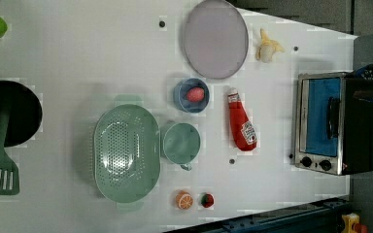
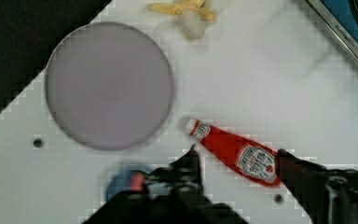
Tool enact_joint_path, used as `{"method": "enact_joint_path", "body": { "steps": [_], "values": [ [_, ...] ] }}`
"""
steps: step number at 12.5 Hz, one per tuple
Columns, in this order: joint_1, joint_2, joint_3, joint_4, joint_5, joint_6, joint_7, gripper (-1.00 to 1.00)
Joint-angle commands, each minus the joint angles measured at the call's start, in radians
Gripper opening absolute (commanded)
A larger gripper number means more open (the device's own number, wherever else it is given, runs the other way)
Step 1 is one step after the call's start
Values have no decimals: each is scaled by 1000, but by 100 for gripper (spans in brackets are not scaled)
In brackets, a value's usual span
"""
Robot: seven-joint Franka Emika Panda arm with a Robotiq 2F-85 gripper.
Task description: Flap open oven.
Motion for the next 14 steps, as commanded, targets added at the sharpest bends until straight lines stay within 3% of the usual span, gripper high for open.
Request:
{"method": "enact_joint_path", "body": {
  "steps": [1, 3, 5, 6, 12, 14],
  "values": [
    [-45, -399, -27, -256, 19, -157, 71, 58],
    [-45, -399, -27, -256, 19, -157, 71, 100],
    [-45, -399, -27, -256, 19, -157, 71, 100],
    [-45, -398, -27, -257, 19, -157, 71, 90],
    [-46, -367, -51, -264, 18, -150, 69, -56],
    [-47, -335, -79, -276, 18, -148, 49, -65]
  ]
}}
